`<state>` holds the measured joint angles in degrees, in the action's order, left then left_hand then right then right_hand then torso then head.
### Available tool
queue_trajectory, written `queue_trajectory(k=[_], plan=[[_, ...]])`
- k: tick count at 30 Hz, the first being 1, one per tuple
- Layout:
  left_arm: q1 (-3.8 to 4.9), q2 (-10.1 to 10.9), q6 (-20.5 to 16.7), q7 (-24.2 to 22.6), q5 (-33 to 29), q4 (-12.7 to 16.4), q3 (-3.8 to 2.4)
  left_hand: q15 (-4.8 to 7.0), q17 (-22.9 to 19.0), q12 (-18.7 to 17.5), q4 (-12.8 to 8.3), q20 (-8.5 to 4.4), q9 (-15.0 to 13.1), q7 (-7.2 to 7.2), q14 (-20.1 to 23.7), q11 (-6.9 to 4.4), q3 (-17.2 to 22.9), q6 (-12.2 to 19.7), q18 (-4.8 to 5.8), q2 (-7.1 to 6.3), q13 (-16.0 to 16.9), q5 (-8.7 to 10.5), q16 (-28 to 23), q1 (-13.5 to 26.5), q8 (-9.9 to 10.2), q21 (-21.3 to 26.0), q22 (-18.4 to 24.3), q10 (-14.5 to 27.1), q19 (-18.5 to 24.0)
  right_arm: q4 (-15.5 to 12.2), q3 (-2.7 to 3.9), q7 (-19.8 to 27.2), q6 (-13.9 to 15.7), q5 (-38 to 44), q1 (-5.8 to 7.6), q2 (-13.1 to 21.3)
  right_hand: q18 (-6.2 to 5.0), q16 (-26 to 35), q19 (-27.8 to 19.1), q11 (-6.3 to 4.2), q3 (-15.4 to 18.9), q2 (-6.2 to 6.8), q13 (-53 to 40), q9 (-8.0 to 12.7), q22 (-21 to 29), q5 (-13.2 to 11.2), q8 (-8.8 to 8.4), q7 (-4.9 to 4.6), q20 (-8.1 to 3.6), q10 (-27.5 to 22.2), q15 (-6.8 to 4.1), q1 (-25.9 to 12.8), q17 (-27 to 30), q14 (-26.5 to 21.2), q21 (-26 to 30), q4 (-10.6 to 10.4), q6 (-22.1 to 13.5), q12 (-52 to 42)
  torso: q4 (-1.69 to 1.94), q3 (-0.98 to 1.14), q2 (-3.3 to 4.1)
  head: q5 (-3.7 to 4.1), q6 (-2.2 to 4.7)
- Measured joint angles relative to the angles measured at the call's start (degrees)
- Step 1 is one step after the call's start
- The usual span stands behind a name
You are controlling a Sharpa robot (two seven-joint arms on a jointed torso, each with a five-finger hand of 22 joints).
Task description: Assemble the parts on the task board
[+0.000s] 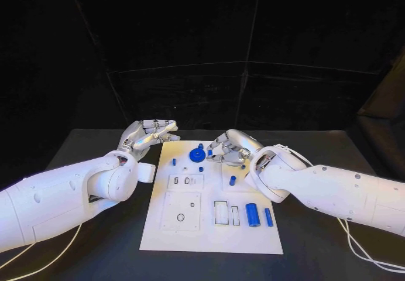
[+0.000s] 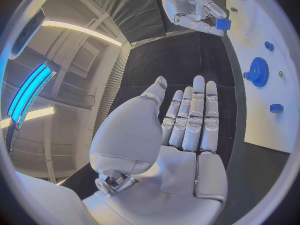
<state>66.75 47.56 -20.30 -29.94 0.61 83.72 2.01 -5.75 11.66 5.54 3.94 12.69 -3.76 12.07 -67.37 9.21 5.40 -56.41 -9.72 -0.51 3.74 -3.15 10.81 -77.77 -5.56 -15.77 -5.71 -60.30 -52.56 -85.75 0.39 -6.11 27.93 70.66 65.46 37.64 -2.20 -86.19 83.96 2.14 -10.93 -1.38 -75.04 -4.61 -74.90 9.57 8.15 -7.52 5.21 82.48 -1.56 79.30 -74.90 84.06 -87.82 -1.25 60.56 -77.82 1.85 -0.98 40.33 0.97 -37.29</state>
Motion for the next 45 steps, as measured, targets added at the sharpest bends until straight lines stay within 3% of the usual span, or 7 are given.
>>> queue_trajectory(k=[10, 14, 17, 22, 31, 45], plan=[[0.06, -0.1, 0.0, 0.0, -0.3, -0.9, -0.01, 0.00, 0.0, 0.0, 0.0, 0.00, 0.0, 0.00, 0.0, 0.00, 0.0, 0.0, 0.01, 0.00, 0.0, 0.00, 0.0, 0.0, 0.0, 0.0, 0.0, 0.0, 0.0, 2.3, -0.15, -4.3, -2.0, 4.3, -1.72, -5.5, 0.00, 0.0, 0.0, 0.00, 0.0, 0.02, 0.0, 0.0, 0.0, 0.0, 0.01, -0.11, 0.00, 0.0, 0.00, 0.0, 0.0, 0.0, 0.0, 0.1, 0.1, 0.0, 0.41, -0.55, -0.58, -0.91, -0.49], [0.08, -0.2, 0.0, 0.1, -0.4, -1.2, -0.01, 0.00, 0.0, 0.0, 0.0, 0.00, 0.0, 0.00, 0.0, 0.00, 0.0, 0.0, 0.00, 0.00, 0.0, 0.00, 0.0, 0.0, 0.0, 0.0, 0.0, 0.0, 0.0, 2.5, -1.18, -5.7, -3.0, 6.3, -2.35, -6.5, 0.00, 0.0, 0.0, 0.00, 0.0, 0.26, 0.0, 0.0, 0.0, 0.0, 0.01, -0.11, 0.00, 0.0, 0.01, -0.2, 0.0, 0.0, 0.0, 0.1, 0.1, 0.2, 0.55, -0.70, -0.69, -1.13, -0.77], [0.09, -0.2, 0.0, 0.2, -0.4, -1.3, -0.01, 0.00, 0.0, -0.1, 0.0, 0.00, 0.0, 0.00, 0.0, 0.00, 0.0, 0.0, 0.00, 0.00, 0.0, 0.00, 0.0, 0.0, 0.0, 0.0, 0.0, 0.0, 0.0, 2.9, -1.70, -6.5, -3.7, 7.8, -2.78, -7.2, 0.00, 0.0, 0.0, 0.00, 0.0, 0.26, 0.0, 0.0, 0.0, 0.0, 0.01, -0.11, 0.00, 0.0, 0.01, -0.2, 0.0, 0.0, 0.0, 0.1, 0.1, 0.2, 0.55, -0.72, -0.71, -1.40, -0.91], [0.12, -0.3, 0.0, 0.3, -0.5, -1.4, -0.01, 0.00, 0.1, -0.2, -0.2, 0.00, 0.0, 0.00, 0.0, 0.00, 0.2, 0.0, 0.00, 0.27, 0.0, 0.00, -0.2, -0.3, 0.0, 0.2, 0.1, 0.0, 0.0, 3.8, -2.00, -7.6, -4.2, 9.8, -3.62, -8.4, 0.00, 0.0, 0.0, 0.01, 0.0, 0.34, 0.0, 0.0, 0.0, 0.0, 0.00, -0.11, 0.00, 0.0, 0.01, -0.3, 0.0, 0.0, 0.0, 0.1, 0.1, 0.2, 0.55, -0.71, -0.71, -1.64, -1.13], [0.12, -0.5, 0.2, 0.5, -0.5, -1.4, -0.01, 0.00, 0.1, -0.2, -0.2, 0.00, 0.0, 0.00, 0.0, 0.00, 0.2, 0.0, 0.00, 0.27, 0.0, 0.00, -0.2, -0.3, 0.0, 0.2, 0.1, 0.0, 0.0, 5.6, -2.11, -8.5, -4.5, 12.3, -4.75, -9.8, 0.00, 0.0, 0.0, 0.01, 0.0, 0.42, 0.0, 0.0, 0.0, 0.2, -0.03, -0.10, 0.00, 0.0, 0.01, -0.4, 0.0, 0.0, 0.0, 0.1, 0.1, 0.2, 0.48, -0.60, -0.66, -1.95, -1.42], [0.11, -0.7, 0.3, 0.8, -0.6, -1.5, -0.01, 0.00, 0.2, -0.2, -0.2, 0.00, 0.0, 0.00, 0.0, 0.00, 0.2, 0.0, 0.00, 0.27, 0.0, 0.00, -0.2, -0.3, 0.0, 0.2, 0.1, 0.0, 0.0, 6.3, -1.98, -8.7, -4.4, 14.3, -4.83, -10.3, 0.00, 0.0, 0.0, 0.01, 0.0, 0.79, 0.0, -0.3, 0.0, 0.2, -0.35, -0.05, 0.01, 0.0, 0.01, -0.8, 0.0, 0.0, 0.0, 0.1, 0.1, 0.3, 0.45, -0.52, -0.63, -2.50, -1.93]])
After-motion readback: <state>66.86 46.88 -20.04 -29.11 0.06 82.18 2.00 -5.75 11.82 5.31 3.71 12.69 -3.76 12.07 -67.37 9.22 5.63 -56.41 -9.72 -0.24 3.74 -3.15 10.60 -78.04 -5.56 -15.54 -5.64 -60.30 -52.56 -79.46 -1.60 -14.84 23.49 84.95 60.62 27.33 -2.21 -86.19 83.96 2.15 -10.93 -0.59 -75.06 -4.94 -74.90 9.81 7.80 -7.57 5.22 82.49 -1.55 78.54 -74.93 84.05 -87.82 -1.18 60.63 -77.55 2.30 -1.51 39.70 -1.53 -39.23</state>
